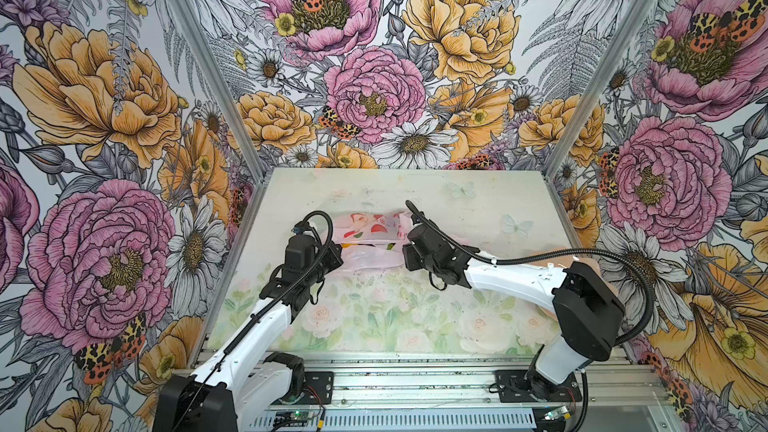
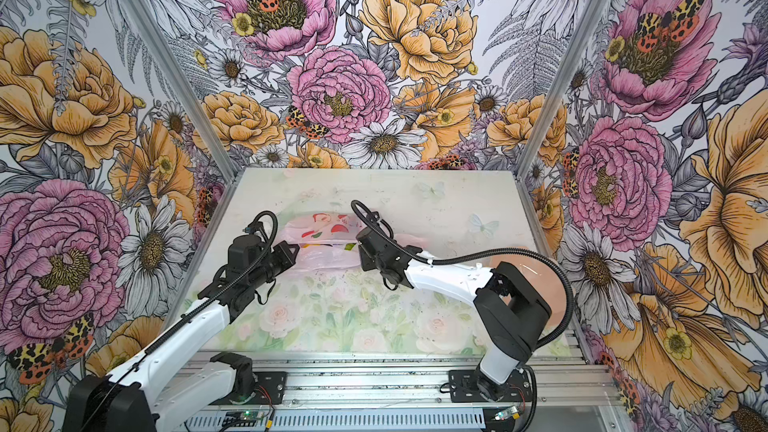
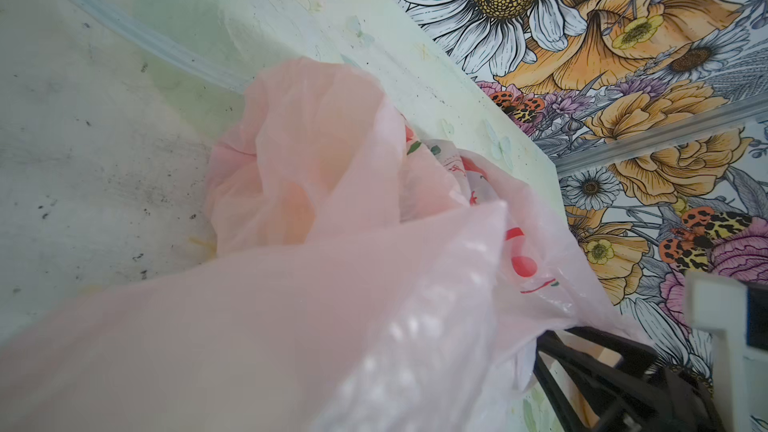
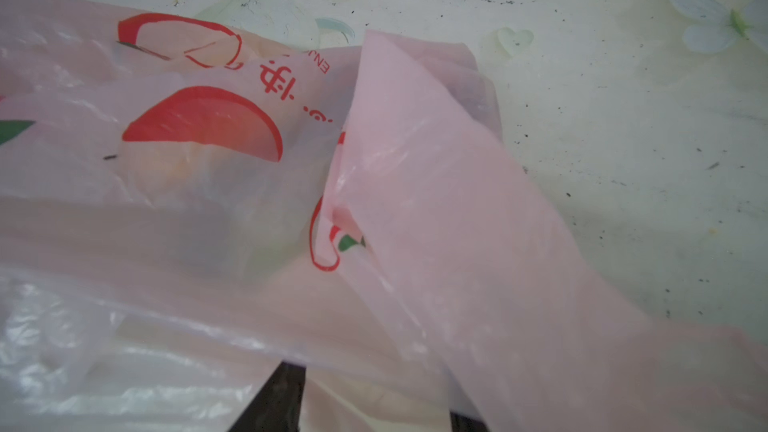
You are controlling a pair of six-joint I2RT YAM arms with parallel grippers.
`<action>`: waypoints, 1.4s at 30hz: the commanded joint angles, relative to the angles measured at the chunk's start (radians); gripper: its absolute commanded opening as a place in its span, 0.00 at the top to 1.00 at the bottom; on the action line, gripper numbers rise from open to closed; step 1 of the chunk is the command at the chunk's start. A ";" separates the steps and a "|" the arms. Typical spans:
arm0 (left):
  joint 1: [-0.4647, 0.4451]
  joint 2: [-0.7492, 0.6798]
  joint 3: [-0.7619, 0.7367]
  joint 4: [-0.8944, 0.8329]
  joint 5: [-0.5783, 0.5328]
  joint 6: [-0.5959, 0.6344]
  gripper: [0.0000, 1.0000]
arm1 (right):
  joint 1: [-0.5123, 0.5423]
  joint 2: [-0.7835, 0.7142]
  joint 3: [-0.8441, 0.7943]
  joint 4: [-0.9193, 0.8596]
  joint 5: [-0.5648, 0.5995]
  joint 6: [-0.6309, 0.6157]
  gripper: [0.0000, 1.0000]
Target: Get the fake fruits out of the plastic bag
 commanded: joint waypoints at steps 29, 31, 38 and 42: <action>-0.021 -0.023 -0.044 0.021 0.033 0.041 1.00 | -0.031 0.193 0.265 -0.121 0.059 0.000 0.09; -0.021 -0.036 -0.048 0.016 0.028 0.040 1.00 | -0.031 0.220 0.287 -0.120 0.047 -0.012 0.09; -0.021 -0.054 -0.053 0.005 0.021 0.032 1.00 | -0.064 0.334 0.384 -0.125 0.054 -0.020 0.24; -0.009 -0.073 -0.056 -0.021 -0.012 0.041 1.00 | -0.094 0.307 0.390 -0.123 0.026 -0.033 0.48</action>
